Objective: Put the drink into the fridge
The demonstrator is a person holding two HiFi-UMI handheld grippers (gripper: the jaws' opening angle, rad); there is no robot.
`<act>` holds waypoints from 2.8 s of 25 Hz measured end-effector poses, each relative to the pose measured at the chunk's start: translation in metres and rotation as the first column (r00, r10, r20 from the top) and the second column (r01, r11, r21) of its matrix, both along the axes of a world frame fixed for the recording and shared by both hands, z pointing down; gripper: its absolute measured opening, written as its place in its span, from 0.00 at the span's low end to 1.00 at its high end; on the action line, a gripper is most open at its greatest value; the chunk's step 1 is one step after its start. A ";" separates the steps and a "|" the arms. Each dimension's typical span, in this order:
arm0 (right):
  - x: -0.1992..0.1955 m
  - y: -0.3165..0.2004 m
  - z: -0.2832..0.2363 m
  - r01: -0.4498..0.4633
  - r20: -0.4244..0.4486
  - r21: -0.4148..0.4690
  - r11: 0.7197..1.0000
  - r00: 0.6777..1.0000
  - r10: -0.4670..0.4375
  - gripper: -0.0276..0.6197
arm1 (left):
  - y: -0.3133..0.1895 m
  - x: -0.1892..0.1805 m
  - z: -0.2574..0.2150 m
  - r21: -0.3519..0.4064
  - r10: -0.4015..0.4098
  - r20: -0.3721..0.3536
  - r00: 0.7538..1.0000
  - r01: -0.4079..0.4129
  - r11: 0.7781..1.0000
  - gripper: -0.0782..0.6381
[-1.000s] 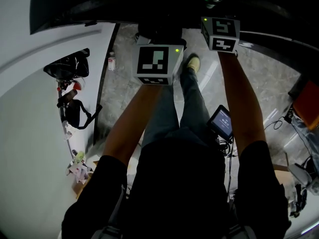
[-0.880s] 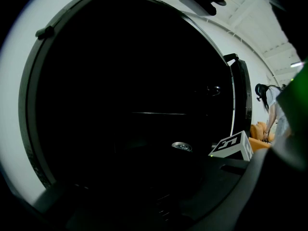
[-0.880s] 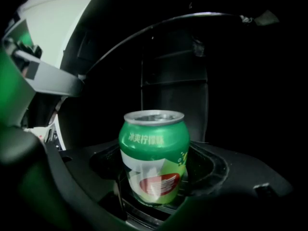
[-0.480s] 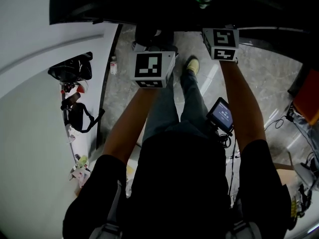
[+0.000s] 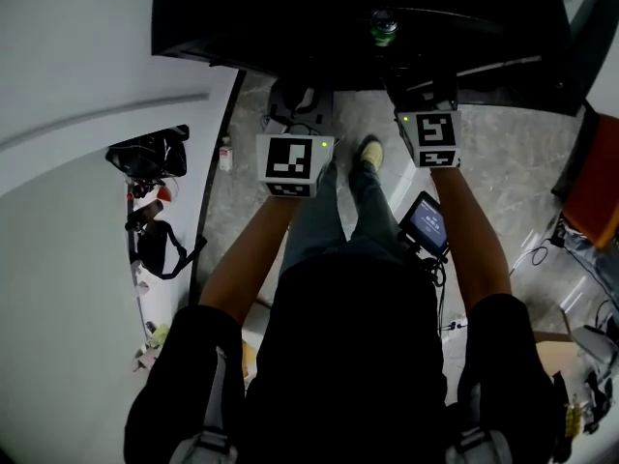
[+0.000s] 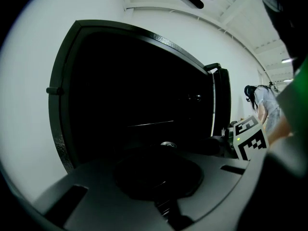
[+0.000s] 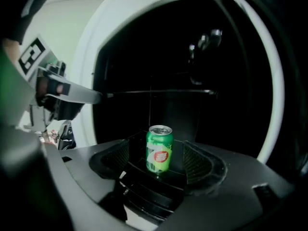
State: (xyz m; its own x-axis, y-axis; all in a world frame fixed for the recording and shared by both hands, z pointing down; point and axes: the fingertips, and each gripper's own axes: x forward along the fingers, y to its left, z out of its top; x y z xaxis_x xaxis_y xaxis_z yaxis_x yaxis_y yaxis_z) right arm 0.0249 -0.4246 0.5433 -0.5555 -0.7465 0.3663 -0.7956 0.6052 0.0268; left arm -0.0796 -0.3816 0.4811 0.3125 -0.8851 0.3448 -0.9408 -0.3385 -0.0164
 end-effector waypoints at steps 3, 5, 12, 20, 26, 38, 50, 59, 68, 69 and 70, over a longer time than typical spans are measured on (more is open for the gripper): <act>0.008 0.026 -0.016 0.047 0.006 -0.017 0.999 0.999 -0.047 0.57 | 0.018 0.003 -0.010 -0.012 0.022 -0.002 1.000 -0.022 1.000 0.12; 0.007 0.040 -0.031 0.103 0.023 -0.021 0.994 0.994 -0.102 0.57 | 0.028 0.003 -0.015 -0.006 0.036 0.000 0.999 -0.036 0.999 0.12; 0.017 0.081 -0.097 0.222 0.085 -0.018 0.975 0.972 -0.220 0.56 | 0.064 -0.001 -0.069 0.062 0.051 0.023 0.998 -0.052 0.997 0.12; 0.040 0.104 -0.148 0.212 0.071 0.021 0.977 0.975 -0.213 0.15 | 0.086 0.010 -0.144 0.191 0.056 -0.006 0.998 -0.054 0.980 0.12; 0.042 0.132 -0.147 0.323 -0.071 0.021 0.946 0.945 -0.321 0.08 | 0.095 0.012 -0.154 0.190 0.077 -0.014 0.997 -0.073 0.979 0.12; 0.043 0.200 -0.156 0.389 -0.008 -0.091 0.917 0.920 -0.391 0.08 | 0.144 0.001 -0.154 0.184 0.129 -0.080 0.989 -0.112 0.976 0.12; -0.013 0.354 -0.194 0.309 0.126 -0.063 0.949 0.946 -0.300 0.08 | 0.298 -0.056 -0.185 0.241 0.159 -0.102 0.982 -0.131 0.962 0.12; -0.032 0.436 -0.200 0.273 0.116 -0.053 0.961 0.957 -0.266 0.08 | 0.372 -0.069 -0.195 0.280 0.199 -0.107 0.974 -0.163 0.946 0.12; -0.034 0.458 -0.201 0.231 0.153 -0.048 0.972 0.963 -0.222 0.08 | 0.398 -0.067 -0.193 0.274 0.222 -0.112 0.968 -0.185 0.944 0.12; -0.034 0.458 -0.202 0.229 0.169 -0.045 0.972 0.961 -0.219 0.08 | 0.398 -0.067 -0.192 0.270 0.221 -0.111 0.969 -0.185 0.945 0.12; -0.034 0.458 -0.203 0.226 0.177 -0.045 0.973 0.960 -0.215 0.08 | 0.398 -0.066 -0.192 0.266 0.221 -0.112 0.969 -0.185 0.946 0.12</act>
State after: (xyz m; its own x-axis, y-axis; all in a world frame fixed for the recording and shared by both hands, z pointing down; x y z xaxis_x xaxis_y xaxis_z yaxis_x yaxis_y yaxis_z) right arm -0.0095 0.0336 0.3401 -0.7621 -0.5763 0.2952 -0.6314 0.7624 -0.1416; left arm -0.1459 0.0165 0.2893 0.5230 -0.8502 0.0599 -0.8518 -0.5239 -0.0004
